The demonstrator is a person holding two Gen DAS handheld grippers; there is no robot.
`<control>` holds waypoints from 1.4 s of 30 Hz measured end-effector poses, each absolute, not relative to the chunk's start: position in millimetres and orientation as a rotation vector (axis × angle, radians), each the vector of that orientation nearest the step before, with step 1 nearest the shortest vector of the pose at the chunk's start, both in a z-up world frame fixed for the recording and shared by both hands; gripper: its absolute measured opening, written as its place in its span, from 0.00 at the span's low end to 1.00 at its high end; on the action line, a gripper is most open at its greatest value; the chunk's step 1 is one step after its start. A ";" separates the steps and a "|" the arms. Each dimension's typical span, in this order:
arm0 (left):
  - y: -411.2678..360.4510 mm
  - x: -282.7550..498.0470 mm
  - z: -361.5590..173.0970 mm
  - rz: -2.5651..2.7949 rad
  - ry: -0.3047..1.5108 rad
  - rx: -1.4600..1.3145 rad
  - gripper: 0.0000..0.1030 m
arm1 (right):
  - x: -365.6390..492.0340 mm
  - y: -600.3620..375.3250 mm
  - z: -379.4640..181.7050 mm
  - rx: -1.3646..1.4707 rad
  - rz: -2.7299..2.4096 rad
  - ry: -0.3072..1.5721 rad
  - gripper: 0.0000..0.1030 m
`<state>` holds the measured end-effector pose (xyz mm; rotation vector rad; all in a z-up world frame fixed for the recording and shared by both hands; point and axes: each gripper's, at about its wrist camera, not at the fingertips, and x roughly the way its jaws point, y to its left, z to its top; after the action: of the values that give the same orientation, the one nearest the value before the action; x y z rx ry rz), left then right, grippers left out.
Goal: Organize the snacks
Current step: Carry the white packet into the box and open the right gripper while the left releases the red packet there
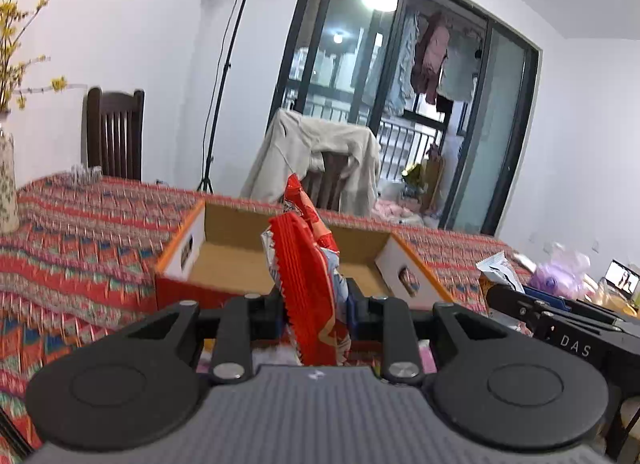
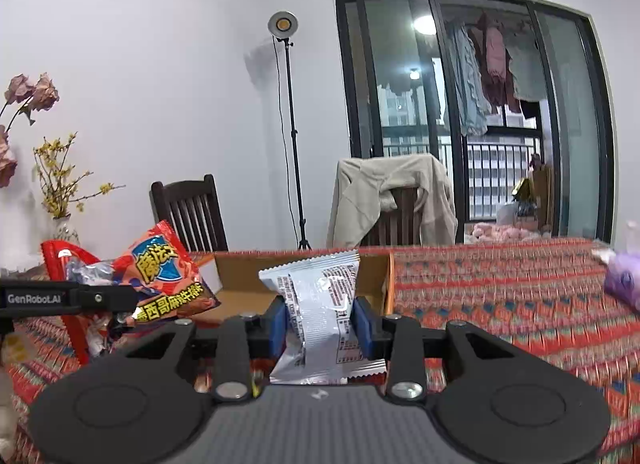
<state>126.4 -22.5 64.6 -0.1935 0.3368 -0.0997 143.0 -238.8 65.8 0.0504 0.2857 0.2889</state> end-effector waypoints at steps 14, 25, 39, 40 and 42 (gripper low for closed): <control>-8.2 225.4 80.9 0.007 0.316 -0.252 0.27 | 275.7 -193.8 83.6 0.113 0.191 0.473 0.34; 4.9 265.2 40.7 0.015 0.438 -0.274 0.27 | 306.2 -192.1 40.6 0.138 0.177 0.573 0.35; 15.3 254.0 44.4 0.102 0.443 -0.298 1.00 | 277.6 -200.7 48.3 0.150 0.200 0.508 1.00; 15.2 254.1 46.2 0.108 0.449 -0.295 1.00 | 276.5 -201.2 49.8 0.153 0.203 0.506 1.00; 15.9 252.7 52.7 0.125 0.453 -0.299 1.00 | 275.7 -199.5 55.2 0.150 0.206 0.499 1.00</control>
<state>252.7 15.9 52.7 -0.2992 0.4526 0.1255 275.7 -199.5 55.2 0.1500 0.4988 0.2057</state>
